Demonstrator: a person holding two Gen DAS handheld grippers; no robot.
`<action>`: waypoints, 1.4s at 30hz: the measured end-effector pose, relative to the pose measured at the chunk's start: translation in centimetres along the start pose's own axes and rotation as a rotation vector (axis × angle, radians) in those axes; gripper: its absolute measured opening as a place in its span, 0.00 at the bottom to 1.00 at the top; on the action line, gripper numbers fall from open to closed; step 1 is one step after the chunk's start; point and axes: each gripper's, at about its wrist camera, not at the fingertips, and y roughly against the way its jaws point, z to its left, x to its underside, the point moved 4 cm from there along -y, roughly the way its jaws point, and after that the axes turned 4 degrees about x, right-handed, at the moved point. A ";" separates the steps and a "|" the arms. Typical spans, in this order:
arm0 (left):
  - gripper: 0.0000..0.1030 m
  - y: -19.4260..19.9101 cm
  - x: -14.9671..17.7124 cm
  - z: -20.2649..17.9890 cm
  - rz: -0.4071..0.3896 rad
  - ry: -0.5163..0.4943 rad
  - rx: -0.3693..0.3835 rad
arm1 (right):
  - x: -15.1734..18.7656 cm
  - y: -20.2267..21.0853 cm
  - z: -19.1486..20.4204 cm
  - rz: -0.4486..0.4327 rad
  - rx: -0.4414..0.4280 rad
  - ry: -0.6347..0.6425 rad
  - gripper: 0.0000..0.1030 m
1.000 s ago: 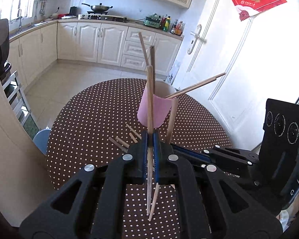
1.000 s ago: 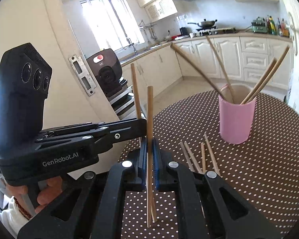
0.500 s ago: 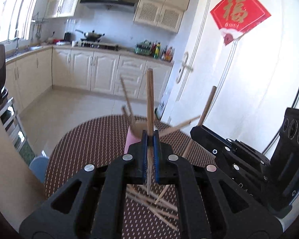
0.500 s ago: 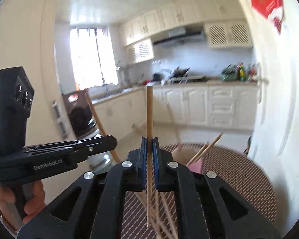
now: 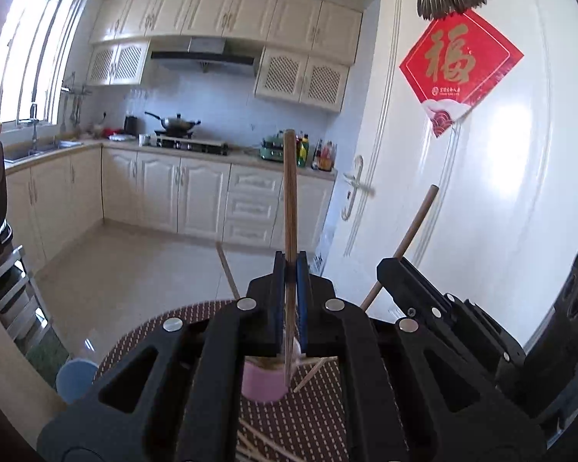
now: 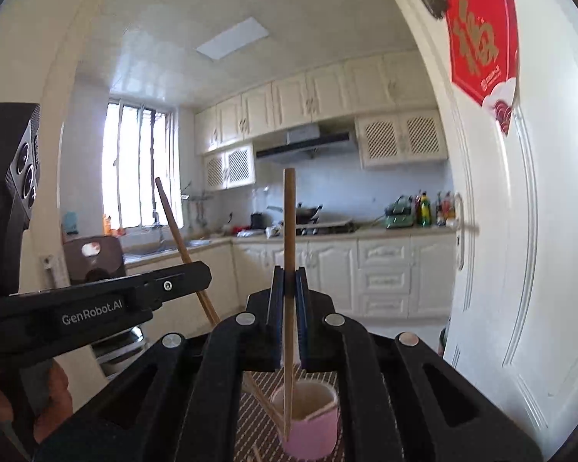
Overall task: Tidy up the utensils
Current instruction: 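Lower the left tool's chopstick into the pink cup while the right tool lowers its own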
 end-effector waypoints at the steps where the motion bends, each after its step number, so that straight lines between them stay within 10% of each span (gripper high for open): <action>1: 0.06 -0.3 -0.1 0.2 -0.006 0.001 -0.002 | 0.1 -0.4 -0.1 -0.008 0.009 0.004 0.04; 22: 0.06 -2.7 -0.6 1.4 -0.123 -0.007 -0.028 | 1.9 -3.7 -0.6 0.012 0.031 0.007 0.05; 42: 0.07 -5.6 4.0 2.1 0.059 -0.005 -0.011 | 3.6 -4.1 -0.7 0.091 0.012 -0.002 0.04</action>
